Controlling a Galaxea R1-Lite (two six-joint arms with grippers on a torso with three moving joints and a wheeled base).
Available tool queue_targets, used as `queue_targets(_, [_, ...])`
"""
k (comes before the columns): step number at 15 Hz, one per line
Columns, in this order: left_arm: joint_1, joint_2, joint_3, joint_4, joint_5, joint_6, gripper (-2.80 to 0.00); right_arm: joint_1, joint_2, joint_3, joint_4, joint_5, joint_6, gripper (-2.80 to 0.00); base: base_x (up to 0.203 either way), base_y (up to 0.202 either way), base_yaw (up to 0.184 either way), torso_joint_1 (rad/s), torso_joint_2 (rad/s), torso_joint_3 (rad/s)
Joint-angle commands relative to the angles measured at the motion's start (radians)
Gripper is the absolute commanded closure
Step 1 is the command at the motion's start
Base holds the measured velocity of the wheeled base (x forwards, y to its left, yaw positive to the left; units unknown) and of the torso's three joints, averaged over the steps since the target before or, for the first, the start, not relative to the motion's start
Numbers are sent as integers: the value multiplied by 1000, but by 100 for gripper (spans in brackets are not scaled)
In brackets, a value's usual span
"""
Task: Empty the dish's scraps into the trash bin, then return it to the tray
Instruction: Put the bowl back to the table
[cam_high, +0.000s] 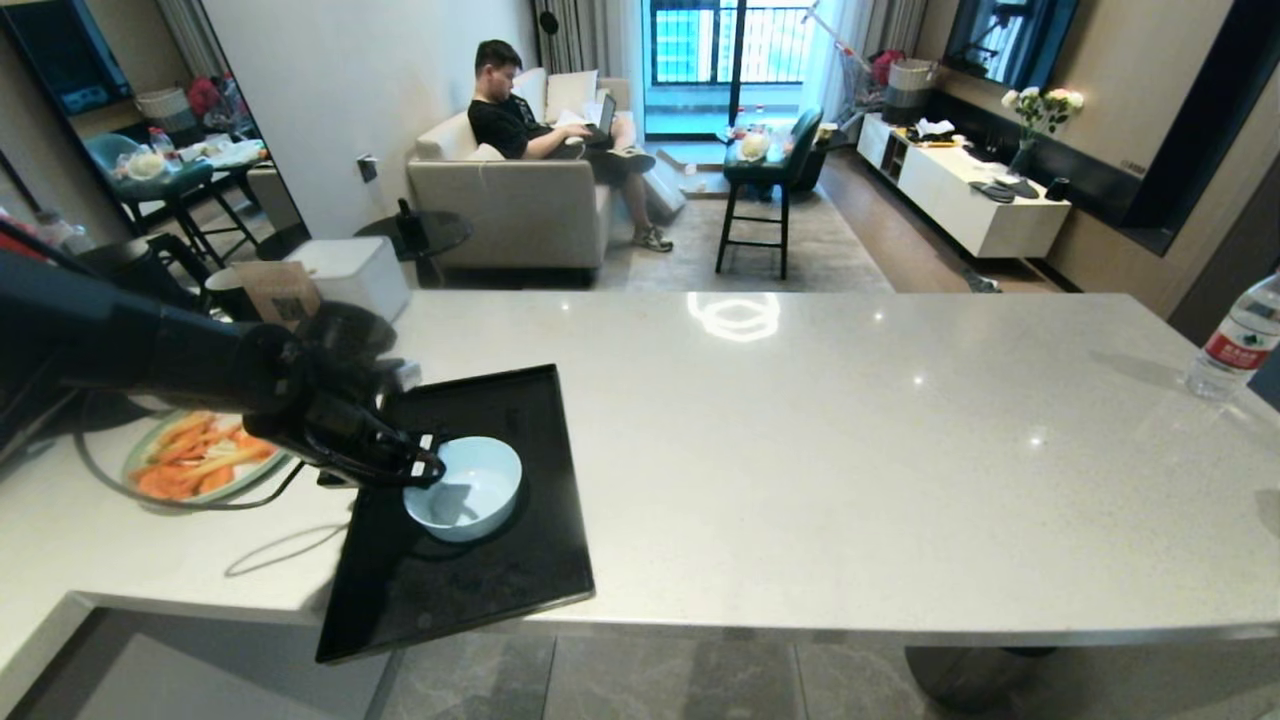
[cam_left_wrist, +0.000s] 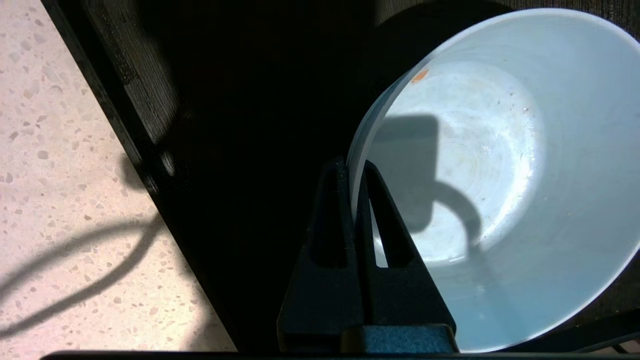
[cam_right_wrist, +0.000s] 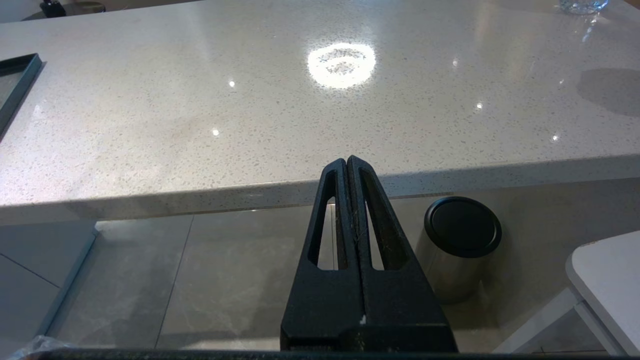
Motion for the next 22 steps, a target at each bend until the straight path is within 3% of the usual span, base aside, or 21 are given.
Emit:
queue_targets(1, [8, 2, -5, 3, 0, -1, 0, 0, 0, -1, -1, 0, 1, 0, 0, 0, 0, 0, 0, 0])
queue_targets(3, [8, -3, -4, 1, 0, -1, 0, 0, 0, 1, 1, 0, 1, 0, 0, 0, 0, 0, 0, 0])
queue_targets(4, [7, -9, -4, 1, 0, -1, -280, 0, 0, -1, 1, 0, 1, 0, 0, 0, 0, 0, 0, 0])
queue_targets(9, [8, -87, -3, 0, 0, -19, -280, 0, 0, -1, 1, 0, 1, 0, 0, 0, 0, 0, 0, 0])
queue_targets(14, [24, -298, 18, -39, 33, -15, -280, 0, 0, 0, 0, 0, 1, 0, 0, 0, 0, 0, 0, 0])
queue_targets(16, [29, -398, 99, -145, 59, -14, -280, 0, 0, -1, 1, 0, 1, 0, 0, 0, 0, 0, 0, 0])
queue_targets(19, [32, -537, 360, -470, 103, -8, -280, 0, 0, -1, -1, 0, 1, 0, 0, 0, 0, 0, 0, 0])
queue_targets(20, [32, -579, 453, -594, 111, -3, 0, 0, 0, -1, 0, 0, 1, 0, 0, 0, 0, 0, 0, 0])
queue_targets(22, [32, -669, 624, -799, 120, 9, 0, 0, 0, -1, 1, 0, 1, 0, 0, 0, 0, 0, 0, 0])
